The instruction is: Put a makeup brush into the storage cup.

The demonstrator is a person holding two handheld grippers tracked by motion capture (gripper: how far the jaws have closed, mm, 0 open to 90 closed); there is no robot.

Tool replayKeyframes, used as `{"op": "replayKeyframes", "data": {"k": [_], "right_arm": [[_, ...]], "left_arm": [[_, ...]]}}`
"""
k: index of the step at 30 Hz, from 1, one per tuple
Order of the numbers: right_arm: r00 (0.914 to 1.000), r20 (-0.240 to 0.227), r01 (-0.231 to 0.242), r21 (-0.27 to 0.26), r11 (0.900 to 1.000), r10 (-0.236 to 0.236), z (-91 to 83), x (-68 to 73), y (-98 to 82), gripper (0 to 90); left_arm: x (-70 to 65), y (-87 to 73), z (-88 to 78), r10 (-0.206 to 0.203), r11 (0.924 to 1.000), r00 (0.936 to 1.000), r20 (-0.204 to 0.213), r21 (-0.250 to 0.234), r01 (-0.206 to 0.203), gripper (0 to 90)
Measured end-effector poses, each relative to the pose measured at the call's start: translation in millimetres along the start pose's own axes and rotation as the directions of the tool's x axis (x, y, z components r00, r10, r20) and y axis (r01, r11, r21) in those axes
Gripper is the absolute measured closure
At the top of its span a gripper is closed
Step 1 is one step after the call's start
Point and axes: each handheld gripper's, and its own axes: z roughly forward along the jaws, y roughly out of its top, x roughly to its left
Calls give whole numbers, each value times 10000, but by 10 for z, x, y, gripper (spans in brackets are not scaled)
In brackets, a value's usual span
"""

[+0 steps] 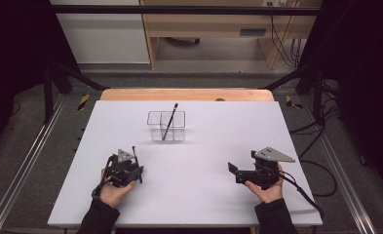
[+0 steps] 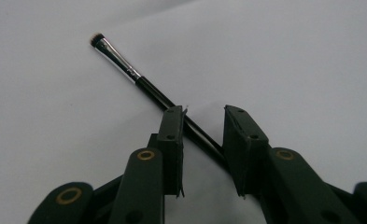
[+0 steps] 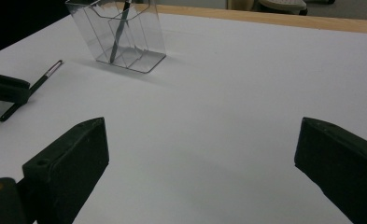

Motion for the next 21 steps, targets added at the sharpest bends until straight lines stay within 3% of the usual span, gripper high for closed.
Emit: {"op": "replayKeyframes", "data": {"k": [21], "right_arm": [[10000,-5,3,6,10000,-3,0,0,-1,36]], "left_arm": [[39,-16,-50,33,9997,9994,353,248,-41,771]]}}
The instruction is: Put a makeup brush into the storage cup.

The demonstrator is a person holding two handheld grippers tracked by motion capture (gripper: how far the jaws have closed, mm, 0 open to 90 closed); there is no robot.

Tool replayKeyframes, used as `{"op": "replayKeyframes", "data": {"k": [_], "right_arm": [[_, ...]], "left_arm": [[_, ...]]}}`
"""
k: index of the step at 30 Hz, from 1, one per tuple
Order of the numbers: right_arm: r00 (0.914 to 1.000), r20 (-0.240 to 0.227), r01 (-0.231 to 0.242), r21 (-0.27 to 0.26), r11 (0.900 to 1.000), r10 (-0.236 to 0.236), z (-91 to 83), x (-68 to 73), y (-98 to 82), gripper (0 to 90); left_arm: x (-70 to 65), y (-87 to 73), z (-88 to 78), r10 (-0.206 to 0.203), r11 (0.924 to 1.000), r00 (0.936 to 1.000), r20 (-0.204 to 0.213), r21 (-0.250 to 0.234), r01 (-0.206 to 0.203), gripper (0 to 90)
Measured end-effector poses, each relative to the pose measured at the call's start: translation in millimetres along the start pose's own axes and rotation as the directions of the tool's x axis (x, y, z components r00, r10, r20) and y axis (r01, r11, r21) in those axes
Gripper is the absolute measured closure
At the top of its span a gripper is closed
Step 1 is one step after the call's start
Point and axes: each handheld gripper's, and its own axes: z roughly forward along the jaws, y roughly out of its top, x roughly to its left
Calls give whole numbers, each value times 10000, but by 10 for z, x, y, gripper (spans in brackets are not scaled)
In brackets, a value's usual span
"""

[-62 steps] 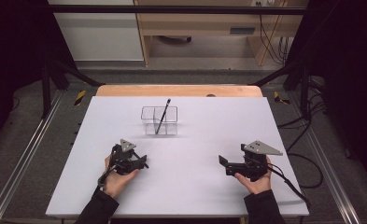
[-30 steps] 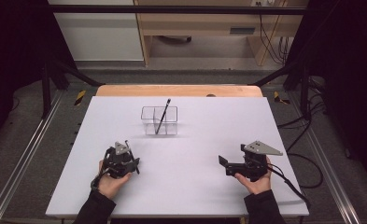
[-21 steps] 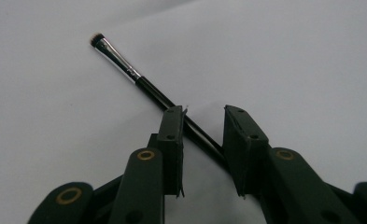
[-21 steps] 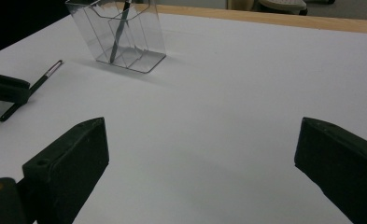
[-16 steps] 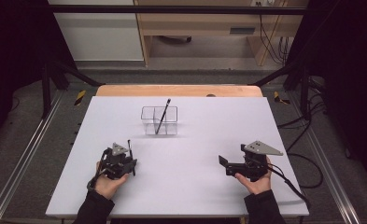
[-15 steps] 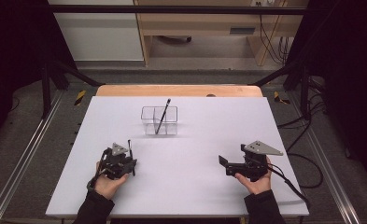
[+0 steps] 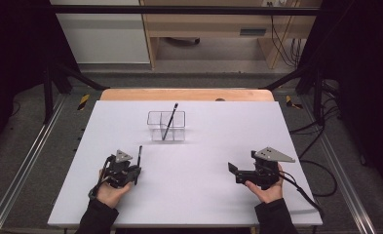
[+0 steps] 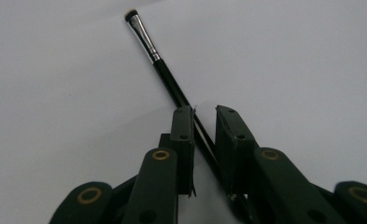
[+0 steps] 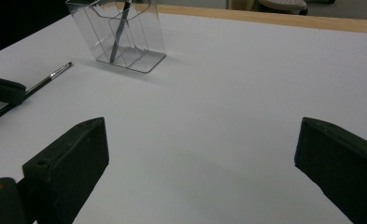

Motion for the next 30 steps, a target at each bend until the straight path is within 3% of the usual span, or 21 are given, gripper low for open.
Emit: {"op": "replayKeyframes", "data": {"k": [12,18,24,30], "right_arm": [[10000,-17,5,14,10000,-5,2,2,-1,36],[10000,-13,12,31,10000,-12,5,3,-3,36],[10000,-20,7,2,10000,-7,0,2,-1,37],[10000,1,0,-26,10000,0,-7,-3,5,36]], "left_arm": [[-40,13,-10,490,9985,9982,343,233,-498,831],[-63,19,-13,928,9950,9952,309,335,-938,833],[-73,23,-13,1079,9933,9938,283,375,-1089,827],[-87,78,-23,1269,9902,9912,382,543,-1289,718]]}}
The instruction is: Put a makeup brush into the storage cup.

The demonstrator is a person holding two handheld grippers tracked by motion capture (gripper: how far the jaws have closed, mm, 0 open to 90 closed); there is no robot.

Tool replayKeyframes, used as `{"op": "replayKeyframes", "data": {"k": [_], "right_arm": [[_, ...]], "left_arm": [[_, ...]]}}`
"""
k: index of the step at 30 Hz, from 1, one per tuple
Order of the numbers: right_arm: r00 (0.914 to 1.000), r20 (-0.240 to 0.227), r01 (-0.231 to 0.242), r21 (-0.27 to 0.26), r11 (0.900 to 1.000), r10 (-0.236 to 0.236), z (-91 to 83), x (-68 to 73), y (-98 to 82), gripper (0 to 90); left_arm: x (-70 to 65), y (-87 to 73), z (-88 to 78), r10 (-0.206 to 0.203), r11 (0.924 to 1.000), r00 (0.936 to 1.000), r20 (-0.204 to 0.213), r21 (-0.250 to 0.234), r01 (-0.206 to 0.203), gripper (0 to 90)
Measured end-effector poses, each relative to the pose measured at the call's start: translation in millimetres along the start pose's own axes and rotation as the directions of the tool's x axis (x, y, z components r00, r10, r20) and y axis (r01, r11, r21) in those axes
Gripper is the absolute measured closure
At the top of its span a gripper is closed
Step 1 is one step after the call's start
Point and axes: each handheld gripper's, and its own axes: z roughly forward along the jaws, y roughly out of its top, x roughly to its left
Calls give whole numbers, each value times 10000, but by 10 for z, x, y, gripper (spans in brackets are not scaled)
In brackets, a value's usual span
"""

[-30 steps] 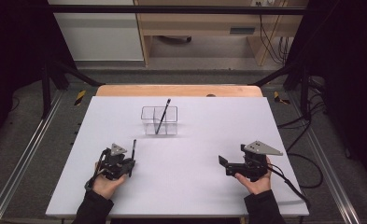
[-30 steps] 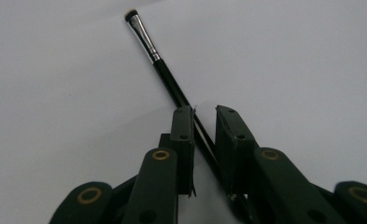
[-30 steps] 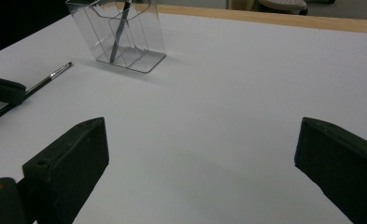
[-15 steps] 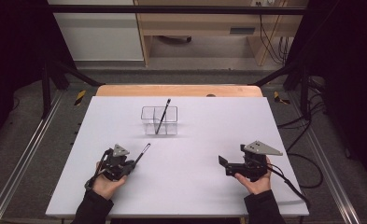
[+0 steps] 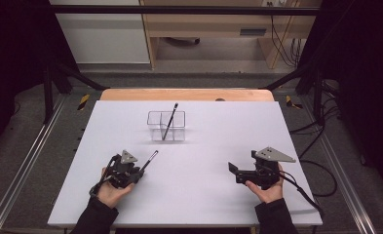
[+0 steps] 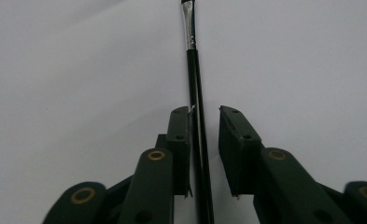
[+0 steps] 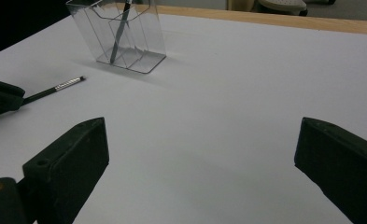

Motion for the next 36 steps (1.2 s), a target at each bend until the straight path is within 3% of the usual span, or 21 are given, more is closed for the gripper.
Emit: {"op": "replayKeyframes", "data": {"k": [8,20,25,30,36], "right_arm": [[10000,0,15,65,10000,-15,11,-1,-1,38],[10000,-19,-2,95,10000,2,4,-6,6,43],[10000,-34,-19,3,10000,19,-19,-15,19,45],[10000,-41,1,73,10000,-1,-5,-7,11,45],[10000,-61,1,87,10000,0,-3,-6,9,45]], "left_arm": [[53,165,-74,127,9999,9999,-74,95,-126,547],[71,405,45,534,9929,9986,-12,1068,-530,401],[61,426,160,696,9841,9976,-30,1643,-682,423],[67,403,198,844,9782,9964,6,1905,-830,489],[45,392,190,836,9784,9961,270,1875,-872,605]]}}
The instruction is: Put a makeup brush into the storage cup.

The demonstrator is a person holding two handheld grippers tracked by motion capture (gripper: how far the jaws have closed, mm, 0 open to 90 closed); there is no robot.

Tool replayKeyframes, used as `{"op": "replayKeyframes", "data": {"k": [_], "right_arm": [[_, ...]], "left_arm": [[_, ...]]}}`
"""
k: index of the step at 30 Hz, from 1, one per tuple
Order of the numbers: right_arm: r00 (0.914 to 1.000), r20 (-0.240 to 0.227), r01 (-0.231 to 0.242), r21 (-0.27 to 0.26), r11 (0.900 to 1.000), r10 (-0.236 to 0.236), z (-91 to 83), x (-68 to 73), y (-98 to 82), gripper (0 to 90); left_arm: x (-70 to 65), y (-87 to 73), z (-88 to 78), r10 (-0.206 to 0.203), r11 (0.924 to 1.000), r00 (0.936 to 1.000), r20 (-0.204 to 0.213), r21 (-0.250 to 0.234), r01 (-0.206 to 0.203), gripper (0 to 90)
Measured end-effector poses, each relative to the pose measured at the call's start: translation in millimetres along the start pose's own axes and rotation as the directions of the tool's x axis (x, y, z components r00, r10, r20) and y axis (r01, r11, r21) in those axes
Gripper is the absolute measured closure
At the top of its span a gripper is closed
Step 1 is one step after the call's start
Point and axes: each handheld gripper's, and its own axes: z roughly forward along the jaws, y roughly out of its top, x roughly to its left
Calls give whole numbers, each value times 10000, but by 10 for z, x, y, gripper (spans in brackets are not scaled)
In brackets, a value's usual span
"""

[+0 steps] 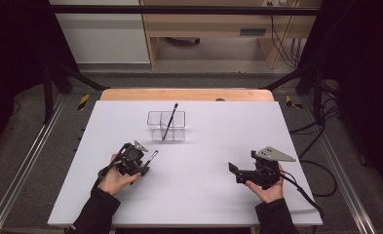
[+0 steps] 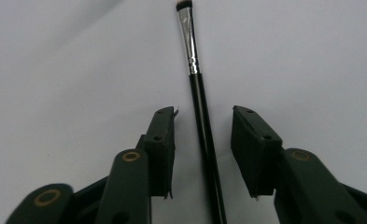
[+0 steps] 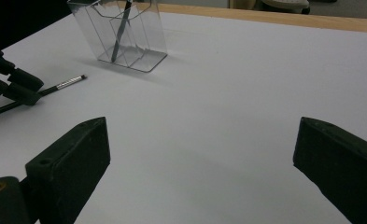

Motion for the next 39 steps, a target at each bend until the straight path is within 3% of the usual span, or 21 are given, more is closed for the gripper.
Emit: {"op": "replayKeyframes", "data": {"k": [3,18,39], "right_arm": [[10000,-19,-17,-32,10000,17,-6,-3,3,45],[10000,-79,-36,36,10000,36,7,5,-2,45],[9999,-134,-53,58,10000,54,13,6,-3,45]], "left_arm": [[-18,-3,-2,-32,10000,10000,87,12,32,671],[-8,-21,-26,-296,9991,9989,370,308,285,779],[-75,-10,-46,181,9992,9998,121,347,-185,833]]}}
